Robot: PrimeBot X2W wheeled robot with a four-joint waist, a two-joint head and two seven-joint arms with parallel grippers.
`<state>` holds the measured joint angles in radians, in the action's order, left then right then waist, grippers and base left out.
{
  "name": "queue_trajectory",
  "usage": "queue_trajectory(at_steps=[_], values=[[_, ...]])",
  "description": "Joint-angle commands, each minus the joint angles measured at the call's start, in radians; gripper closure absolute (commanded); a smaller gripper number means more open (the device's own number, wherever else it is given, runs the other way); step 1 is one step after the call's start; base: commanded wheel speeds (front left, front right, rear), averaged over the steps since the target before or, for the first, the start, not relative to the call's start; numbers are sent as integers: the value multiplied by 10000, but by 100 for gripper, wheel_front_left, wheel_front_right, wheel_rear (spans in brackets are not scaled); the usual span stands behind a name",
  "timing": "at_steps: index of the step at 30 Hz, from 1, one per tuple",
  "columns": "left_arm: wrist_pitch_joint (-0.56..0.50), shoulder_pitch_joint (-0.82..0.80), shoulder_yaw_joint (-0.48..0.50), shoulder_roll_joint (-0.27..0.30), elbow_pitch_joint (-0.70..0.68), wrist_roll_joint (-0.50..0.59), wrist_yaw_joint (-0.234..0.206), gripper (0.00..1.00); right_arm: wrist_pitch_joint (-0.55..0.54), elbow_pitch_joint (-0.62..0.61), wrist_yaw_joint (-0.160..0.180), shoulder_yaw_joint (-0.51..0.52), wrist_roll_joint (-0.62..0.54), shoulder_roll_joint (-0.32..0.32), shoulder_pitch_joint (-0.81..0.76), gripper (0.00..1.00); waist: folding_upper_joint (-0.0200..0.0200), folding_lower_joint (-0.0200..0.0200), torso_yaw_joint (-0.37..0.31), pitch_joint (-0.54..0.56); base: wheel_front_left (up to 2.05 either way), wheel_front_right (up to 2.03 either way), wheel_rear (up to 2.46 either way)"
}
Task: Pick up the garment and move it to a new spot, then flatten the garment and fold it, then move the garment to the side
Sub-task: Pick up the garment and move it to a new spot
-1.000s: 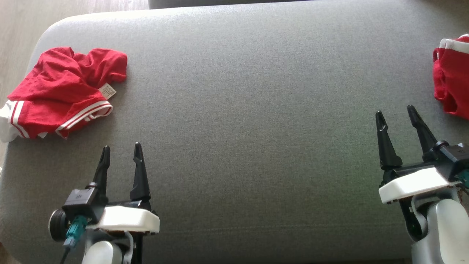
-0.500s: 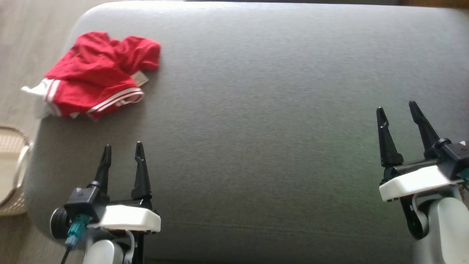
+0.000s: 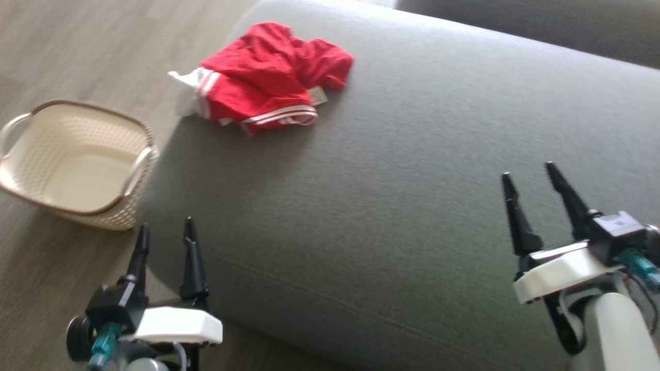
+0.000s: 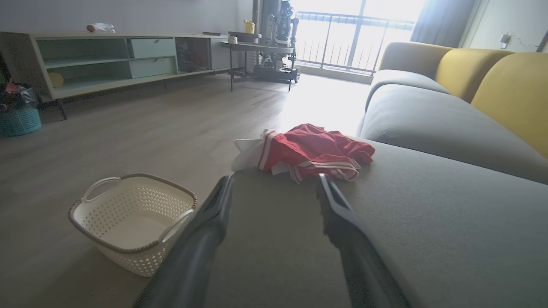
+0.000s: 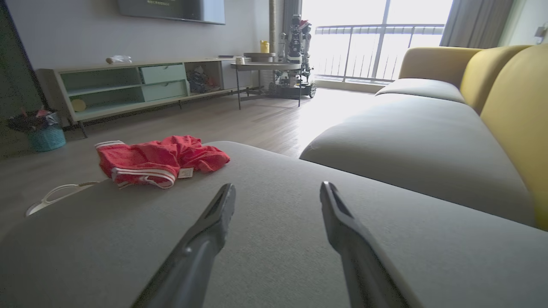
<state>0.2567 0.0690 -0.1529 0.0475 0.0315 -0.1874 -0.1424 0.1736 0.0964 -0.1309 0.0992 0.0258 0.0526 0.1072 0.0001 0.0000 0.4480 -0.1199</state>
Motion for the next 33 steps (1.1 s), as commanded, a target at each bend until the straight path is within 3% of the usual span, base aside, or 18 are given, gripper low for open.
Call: queue_trajectory(at_steps=[1, 12, 18, 28, 33], values=[[51, -32, 410, 28, -579, 38, -181, 0, -112, -411, 2, -501, -16, -24, 167, 0, -1, 0, 549, 93, 0, 0, 0], [51, 452, 489, 28, -1297, -385, -885, 0, -255, 65, 2, -1165, -182, -24, 924, 0, -1, 0, 789, -238, 0, 0, 0], [51, 487, 610, 28, -1384, -423, -980, 0, -209, 360, 2, -1380, -227, -24, 1185, 0, -1, 0, 786, -239, 0, 0, 0], [51, -308, 1489, 38, -365, -210, -463, 0, -520, -134, 2, -1440, -611, 247, 1170, 0, -1, 0, 681, -464, 0, 0, 0], [51, -1857, 2217, 785, 639, 208, 199, 0, -1079, -1036, 2, -1478, -712, 521, 1300, 0, -1, 0, 621, -807, 0, 0, 0]])
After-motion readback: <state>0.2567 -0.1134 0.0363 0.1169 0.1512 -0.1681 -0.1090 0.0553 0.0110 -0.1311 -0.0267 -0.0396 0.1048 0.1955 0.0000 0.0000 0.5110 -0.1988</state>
